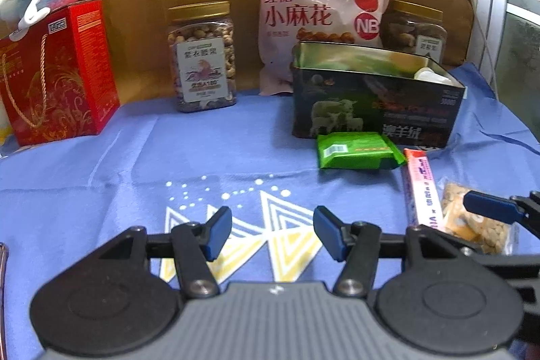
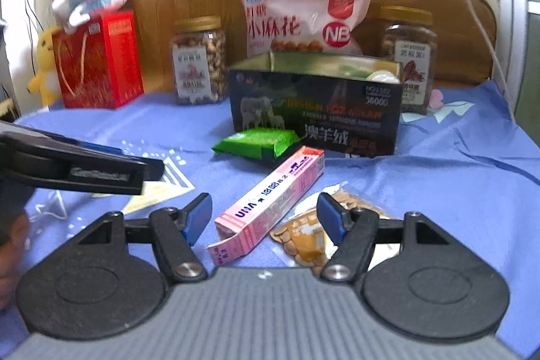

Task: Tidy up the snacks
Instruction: 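Move the left gripper back toward the pink stick box, then grasp the pink stick box with the left gripper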

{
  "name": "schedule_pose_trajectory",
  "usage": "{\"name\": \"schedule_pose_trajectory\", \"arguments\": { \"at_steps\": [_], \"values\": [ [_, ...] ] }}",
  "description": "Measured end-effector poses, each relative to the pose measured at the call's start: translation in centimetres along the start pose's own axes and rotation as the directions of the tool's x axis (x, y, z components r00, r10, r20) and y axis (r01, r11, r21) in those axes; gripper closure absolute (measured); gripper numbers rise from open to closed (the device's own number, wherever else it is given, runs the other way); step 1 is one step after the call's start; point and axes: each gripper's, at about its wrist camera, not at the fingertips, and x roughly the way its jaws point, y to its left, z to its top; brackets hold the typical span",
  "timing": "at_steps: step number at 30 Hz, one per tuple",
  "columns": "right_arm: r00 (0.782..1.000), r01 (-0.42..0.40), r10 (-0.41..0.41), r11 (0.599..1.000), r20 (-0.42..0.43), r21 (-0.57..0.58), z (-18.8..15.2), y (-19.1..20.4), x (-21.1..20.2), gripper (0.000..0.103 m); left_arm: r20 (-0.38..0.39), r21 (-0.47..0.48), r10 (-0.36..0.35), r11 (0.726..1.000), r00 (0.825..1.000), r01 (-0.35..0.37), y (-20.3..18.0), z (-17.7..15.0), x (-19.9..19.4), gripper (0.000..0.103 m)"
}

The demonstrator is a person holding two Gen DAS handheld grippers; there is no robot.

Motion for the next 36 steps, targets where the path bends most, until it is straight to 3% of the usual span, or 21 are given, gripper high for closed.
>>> {"name": "schedule_pose_trajectory", "arguments": {
  "at_steps": [4,5,6,9,13,16,17,19,23,26,30,36],
  "values": [
    [1.0,-0.007,0.007,1.0,-0.027,-0.014,-0.1,-0.1,1.3,0.036,-0.003,-0.006,0.012,1.0,1.0,-0.012,0.4,-0.2,0.2,0.048],
    [1.0,-0.01,0.009,0.999,-0.029,-0.032,-0.1,0.1,1.3,0.05,-0.004,-0.007,0.014,1.0,1.0,-0.014,0.5,-0.2,0.2,0.048],
    [0.999,-0.027,0.025,0.999,-0.037,-0.045,-0.2,0.3,1.3,0.056,-0.004,-0.009,0.016,1.0,1.0,-0.016,0.6,-0.2,0.3,0.048],
    [0.999,-0.029,0.026,0.996,-0.035,-0.083,-0.4,0.8,0.9,0.061,-0.003,-0.018,0.019,1.0,1.0,-0.019,1.0,-0.3,0.2,0.047],
    [0.991,-0.128,0.123,0.983,-0.046,-0.134,-1.0,1.0,-1.0,0.064,0.003,-0.047,0.009,0.999,1.0,-0.008,2.0,-0.1,0.0,0.047],
    [0.966,-0.26,0.25,0.943,-0.071,-0.209,-1.8,1.2,-3.1,0.066,0.022,-0.065,-0.043,0.997,0.999,0.044,2.7,0.1,-0.5,0.045],
    [0.964,-0.267,0.259,0.936,-0.065,-0.229,-2.0,1.0,-3.8,0.067,0.028,-0.068,-0.067,0.995,0.997,0.069,2.8,0.2,-0.7,0.044],
    [0.978,-0.21,0.208,0.95,-0.034,-0.232,-2.1,0.2,-4.6,0.064,0.031,-0.07,-0.11,0.991,0.993,0.112,2.7,0.3,-0.9,0.044],
    [0.996,-0.092,0.091,0.989,-0.013,-0.118,-2.0,-2.7,-4.8,0.063,0.011,-0.073,-0.184,0.98,0.983,0.184,1.8,0.5,-0.5,0.043],
    [0.992,-0.129,0.129,0.991,-0.012,-0.042,-2.3,-3.8,-5.4,0.063,-0.016,-0.064,-0.193,0.979,0.981,0.192,0.9,0.5,0.2,0.043],
    [0.991,-0.131,0.129,0.988,-0.026,-0.083,-3.2,-3.0,-5.7,0.055,-0.051,-0.06,-0.233,0.971,0.971,0.23,0.2,0.3,0.4,0.043],
    [0.991,-0.133,0.129,0.987,-0.043,-0.092,-3.6,-2.9,-4.8,0.055,-0.081,-0.04,-0.283,0.959,0.956,0.281,-1.0,0.0,0.5,0.041]
  ]
}}
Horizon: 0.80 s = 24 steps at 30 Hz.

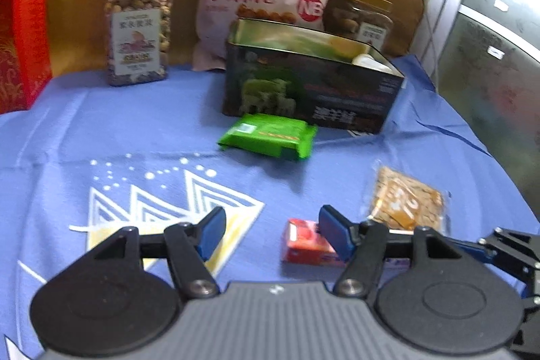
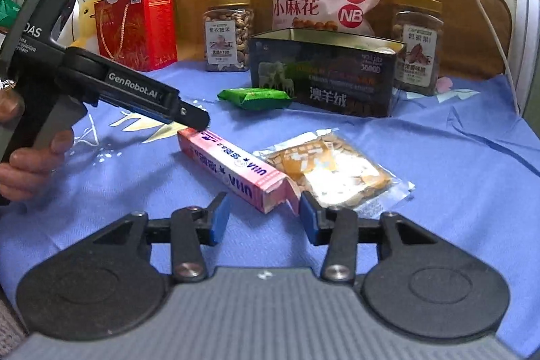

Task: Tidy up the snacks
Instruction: 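Grasp the pink stick box with the left gripper, then carry the pink box into the tin and release it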

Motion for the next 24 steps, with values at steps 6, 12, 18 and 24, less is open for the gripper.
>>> {"name": "schedule_pose_trajectory", "arguments": {
  "at_steps": [6,12,18,24],
  "values": [
    [1.0,0.01,-0.01,0.998,0.007,-0.058,0.1,0.9,0.6,0.07,-0.025,0.019,-0.086,0.996,0.996,0.086,-1.4,-0.7,-0.2,0.048],
    [1.0,0.007,-0.006,1.0,0.012,-0.025,0.2,0.1,0.8,0.077,-0.016,-0.002,-0.094,0.996,0.995,0.094,-1.0,-0.6,-0.9,0.052],
    [0.996,0.024,-0.02,0.999,0.089,-0.046,2.2,0.0,0.5,0.076,0.083,0.006,-0.089,0.996,0.993,0.089,-1.3,1.9,-2.7,0.052],
    [0.978,0.054,-0.042,0.997,0.203,-0.055,6.0,-1.8,1.4,0.076,0.194,0.068,-0.069,0.996,0.979,0.057,-2.1,7.1,-2.8,0.052]
  ]
}}
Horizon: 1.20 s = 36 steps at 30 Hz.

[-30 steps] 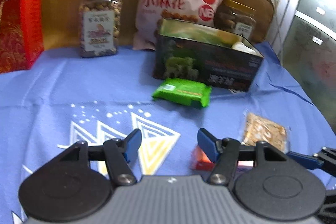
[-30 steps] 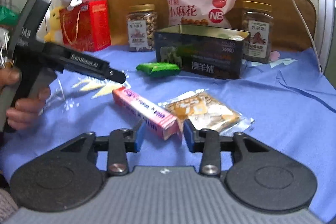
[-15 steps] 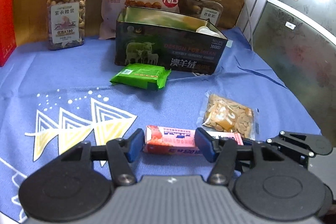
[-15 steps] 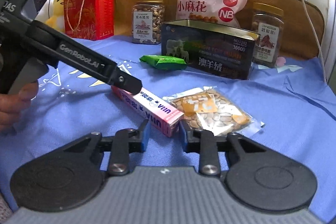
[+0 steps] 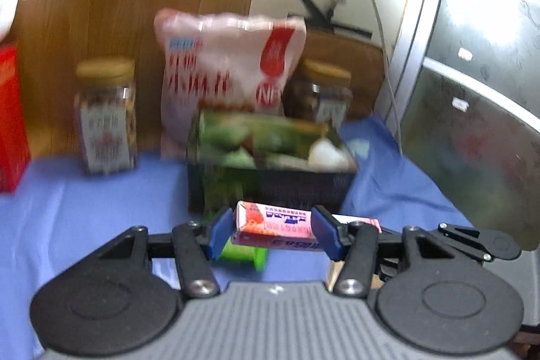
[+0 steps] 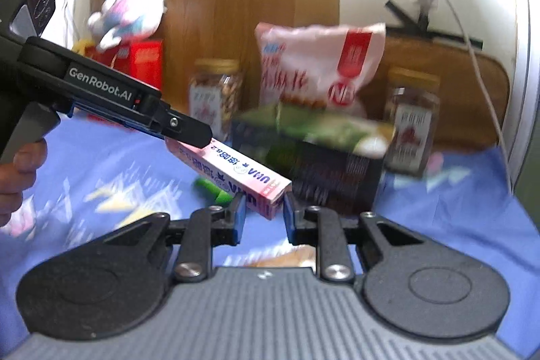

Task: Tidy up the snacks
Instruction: 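Carry the pink box into the tin and release it, then withdraw the left gripper from the tin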

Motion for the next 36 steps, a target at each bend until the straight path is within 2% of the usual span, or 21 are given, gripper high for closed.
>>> {"name": "schedule_pose_trajectory", "arguments": {
  "at_steps": [6,10,13,15,17,20,22,26,31,34,36],
  "values": [
    [0.998,0.034,-0.034,0.999,0.053,-0.012,2.8,-2.3,3.7,0.076,0.041,0.002,0.053,0.999,0.998,-0.053,0.8,3.9,4.4,0.051],
    [0.999,0.045,-0.045,0.999,0.031,-0.004,3.9,-3.7,7.3,0.076,0.023,-0.043,0.091,0.995,0.996,-0.09,2.4,5.3,7.9,0.049],
    [0.997,0.075,-0.075,0.997,0.02,0.016,3.8,-4.0,9.4,0.072,-0.01,-0.048,0.131,0.99,0.991,-0.132,3.0,5.5,10.5,0.049],
    [0.994,0.102,-0.104,0.994,0.039,0.037,3.2,-4.0,9.8,0.062,-0.015,-0.003,0.197,0.98,0.98,-0.197,2.6,5.2,11.8,0.049],
    [0.992,0.113,-0.114,0.993,0.06,0.021,3.0,-3.9,9.2,0.054,-0.011,0.024,0.211,0.977,0.977,-0.211,2.2,4.7,12.4,0.048],
    [0.99,0.115,-0.116,0.993,0.078,0.016,2.7,-3.9,8.0,0.053,-0.014,-0.008,0.18,0.984,0.984,-0.18,2.3,4.1,11.7,0.048],
    [0.994,0.089,-0.09,0.996,0.068,0.018,2.7,-3.8,7.5,0.053,0.003,-0.027,0.164,0.986,0.986,-0.164,2.5,3.9,10.4,0.047],
    [0.998,0.028,-0.03,0.999,0.052,0.028,2.2,-2.8,5.9,0.05,0.043,-0.049,0.177,0.983,0.983,-0.175,3.7,2.6,6.7,0.044],
    [0.994,-0.096,0.099,0.994,-0.049,0.044,0.6,-0.6,4.6,0.046,-0.027,-0.031,0.267,0.963,0.963,-0.268,4.3,-0.5,4.5,0.044],
    [0.988,-0.121,0.124,0.992,-0.097,0.032,-0.7,1.3,4.1,0.046,-0.076,-0.009,0.307,0.951,0.949,-0.309,3.9,-2.5,4.2,0.044],
    [0.986,-0.119,0.123,0.992,-0.116,0.046,-1.4,2.2,3.6,0.046,-0.102,-0.016,0.305,0.951,0.947,-0.309,3.7,-3.8,4.0,0.044]
  ]
}}
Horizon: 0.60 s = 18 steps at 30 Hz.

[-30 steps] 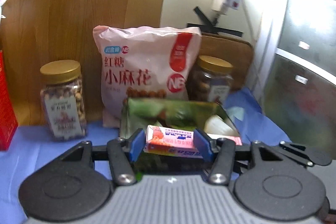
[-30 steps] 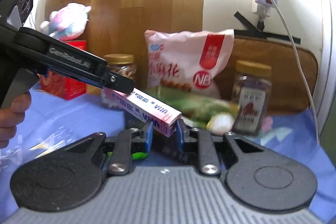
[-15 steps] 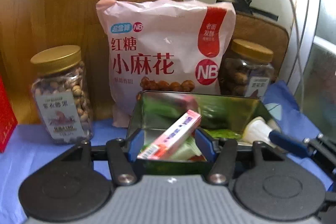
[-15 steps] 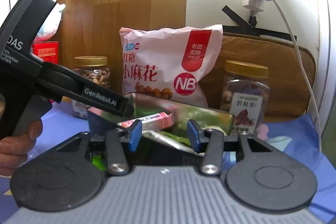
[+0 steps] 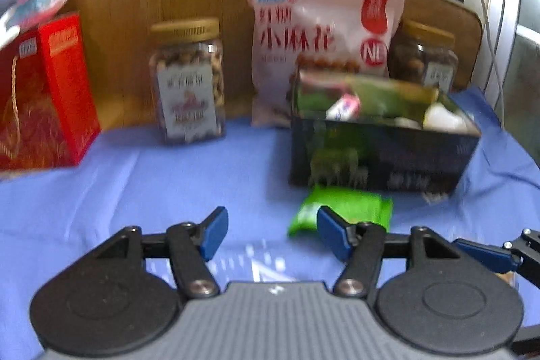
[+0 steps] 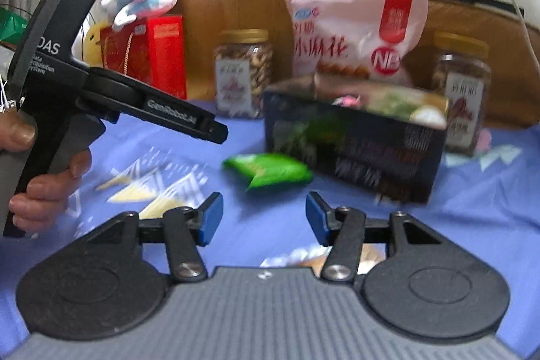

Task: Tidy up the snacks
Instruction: 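Withdraw the left gripper from the tin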

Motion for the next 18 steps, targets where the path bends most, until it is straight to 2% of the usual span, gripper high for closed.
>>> {"name": "schedule_pose_trajectory", "arguments": {
  "at_steps": [3,5,8,14,18],
  "values": [
    [1.0,0.029,-0.03,0.998,0.007,0.056,-1.0,0.4,-1.0,0.046,-0.012,0.008,0.025,1.0,1.0,-0.025,-0.5,-1.2,-0.4,0.044],
    [0.996,0.075,-0.078,0.994,0.035,0.085,-1.4,0.5,-1.8,0.046,-0.006,0.02,0.054,0.998,0.998,-0.054,-0.9,-1.9,-0.7,0.044],
    [0.988,0.129,-0.139,0.982,0.066,0.138,-2.1,0.1,-2.4,0.046,-0.007,0.017,0.06,0.998,0.998,-0.06,-0.9,-2.6,-1.0,0.044],
    [0.982,0.131,-0.165,0.944,0.09,0.302,-2.5,-2.4,-2.9,0.046,-0.011,0.004,0.08,0.997,0.997,-0.08,-0.4,-3.5,-1.3,0.044],
    [0.982,0.135,-0.171,0.937,0.087,0.322,-2.8,-2.4,-3.1,0.046,0.007,0.01,0.11,0.994,0.994,-0.11,0.0,-3.7,-1.7,0.043]
  ]
}}
